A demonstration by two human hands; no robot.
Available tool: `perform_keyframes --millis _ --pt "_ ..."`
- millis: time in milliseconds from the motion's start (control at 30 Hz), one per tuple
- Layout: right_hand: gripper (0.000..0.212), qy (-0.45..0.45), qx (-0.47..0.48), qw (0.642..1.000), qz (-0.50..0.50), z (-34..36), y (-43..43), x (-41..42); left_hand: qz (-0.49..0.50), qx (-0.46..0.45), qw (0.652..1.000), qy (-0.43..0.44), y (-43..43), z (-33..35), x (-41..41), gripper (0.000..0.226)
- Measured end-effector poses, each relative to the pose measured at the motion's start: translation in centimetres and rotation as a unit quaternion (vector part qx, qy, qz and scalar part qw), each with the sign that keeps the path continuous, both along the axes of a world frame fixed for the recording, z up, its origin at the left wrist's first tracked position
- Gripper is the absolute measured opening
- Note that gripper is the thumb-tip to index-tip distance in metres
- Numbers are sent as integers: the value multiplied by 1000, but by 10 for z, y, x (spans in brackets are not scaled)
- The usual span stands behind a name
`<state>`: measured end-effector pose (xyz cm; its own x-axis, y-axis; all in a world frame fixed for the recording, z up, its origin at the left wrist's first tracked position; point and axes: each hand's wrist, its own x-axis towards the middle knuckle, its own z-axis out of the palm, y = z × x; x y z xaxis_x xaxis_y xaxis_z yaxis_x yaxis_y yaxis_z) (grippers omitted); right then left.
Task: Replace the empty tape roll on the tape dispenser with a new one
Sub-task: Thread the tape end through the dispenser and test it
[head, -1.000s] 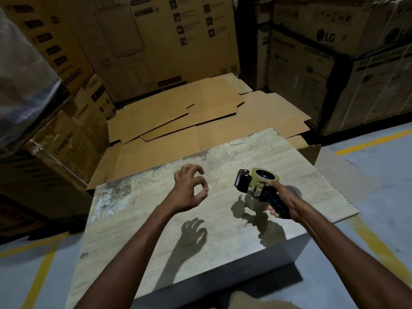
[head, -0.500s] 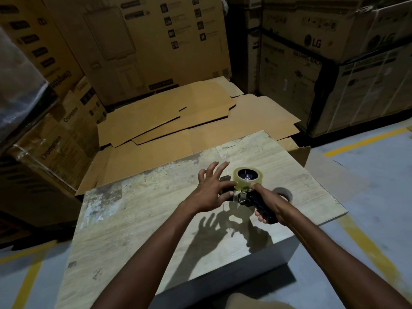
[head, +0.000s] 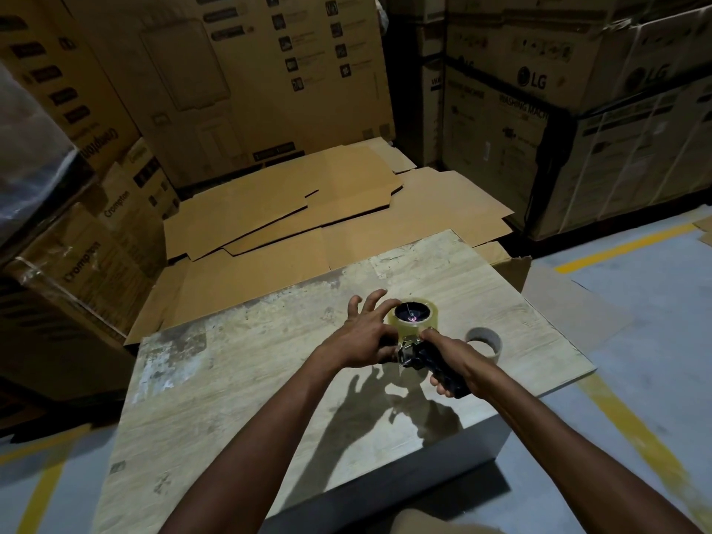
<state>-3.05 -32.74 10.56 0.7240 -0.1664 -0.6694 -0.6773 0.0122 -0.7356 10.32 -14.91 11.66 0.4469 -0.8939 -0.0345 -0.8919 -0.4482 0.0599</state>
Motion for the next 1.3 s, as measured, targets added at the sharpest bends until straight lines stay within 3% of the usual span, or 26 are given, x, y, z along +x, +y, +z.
perform_keyframes --millis 500,700,1133,1300 --pt "75 38 35 998 -22 -1 -23 3 28 -61 996 59 23 4 9 20" --pt "72 35 60 998 -8 -3 -19 -2 56 -81 979 181 34 9 12 12" --pt "69 22 48 999 9 -3 -11 7 14 -45 983 176 47 20 9 19" --pt "70 21 49 999 3 -8 -8 10 -4 -59 976 211 56 33 11 18"
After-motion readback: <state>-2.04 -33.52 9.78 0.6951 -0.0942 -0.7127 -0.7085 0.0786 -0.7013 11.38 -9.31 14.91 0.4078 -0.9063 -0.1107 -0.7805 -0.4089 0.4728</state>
